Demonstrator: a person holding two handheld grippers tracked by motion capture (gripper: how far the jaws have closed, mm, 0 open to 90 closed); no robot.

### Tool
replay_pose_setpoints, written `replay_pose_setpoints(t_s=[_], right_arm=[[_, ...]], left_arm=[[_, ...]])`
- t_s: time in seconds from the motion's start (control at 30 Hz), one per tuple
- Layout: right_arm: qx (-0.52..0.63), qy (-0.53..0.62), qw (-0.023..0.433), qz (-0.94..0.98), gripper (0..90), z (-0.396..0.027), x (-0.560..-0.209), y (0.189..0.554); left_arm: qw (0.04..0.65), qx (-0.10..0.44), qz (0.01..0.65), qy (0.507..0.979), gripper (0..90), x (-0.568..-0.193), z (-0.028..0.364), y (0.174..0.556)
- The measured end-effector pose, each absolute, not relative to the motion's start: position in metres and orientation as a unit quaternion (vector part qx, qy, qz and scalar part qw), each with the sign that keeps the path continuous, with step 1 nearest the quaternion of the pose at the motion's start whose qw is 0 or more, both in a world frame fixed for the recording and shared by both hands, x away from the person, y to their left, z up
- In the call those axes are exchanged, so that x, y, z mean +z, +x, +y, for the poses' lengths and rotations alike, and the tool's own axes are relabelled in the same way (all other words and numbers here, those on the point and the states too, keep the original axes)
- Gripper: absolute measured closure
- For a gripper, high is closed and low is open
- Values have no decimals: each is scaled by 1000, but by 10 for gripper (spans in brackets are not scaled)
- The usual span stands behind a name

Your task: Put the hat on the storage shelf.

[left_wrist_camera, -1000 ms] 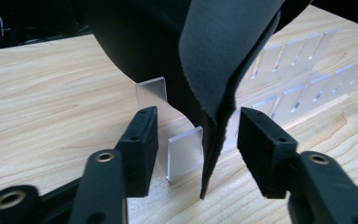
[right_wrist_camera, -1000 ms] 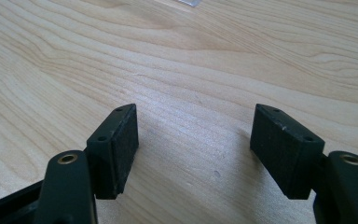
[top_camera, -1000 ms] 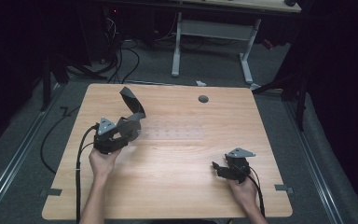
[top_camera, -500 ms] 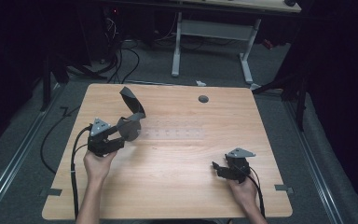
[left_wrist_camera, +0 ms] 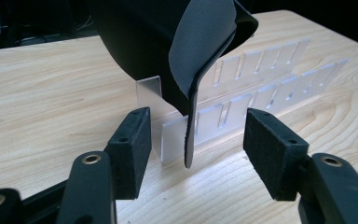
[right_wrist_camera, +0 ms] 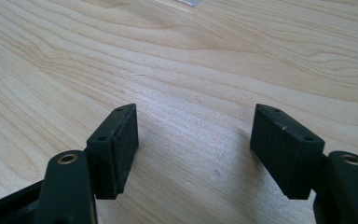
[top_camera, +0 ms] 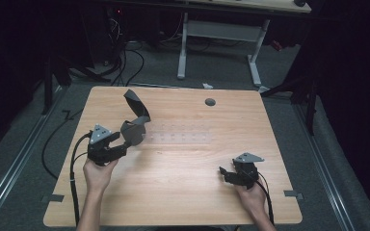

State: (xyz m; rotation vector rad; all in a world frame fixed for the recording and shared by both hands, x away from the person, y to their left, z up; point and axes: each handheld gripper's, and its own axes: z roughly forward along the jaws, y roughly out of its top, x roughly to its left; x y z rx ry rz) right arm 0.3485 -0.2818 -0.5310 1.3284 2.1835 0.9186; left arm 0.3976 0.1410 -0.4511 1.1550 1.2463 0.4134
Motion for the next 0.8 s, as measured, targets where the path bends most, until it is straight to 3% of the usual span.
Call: replay_pose_setpoints(t_s=[0.53,0.8], right_arm=[[330,479,211,786,325,-282,-531,348],[330,480,211,785,325,-282,-531,348]], left_arm=[[650,172,545,501,437,-454,136,370],[643,174,525,529,439,-457,116,353]])
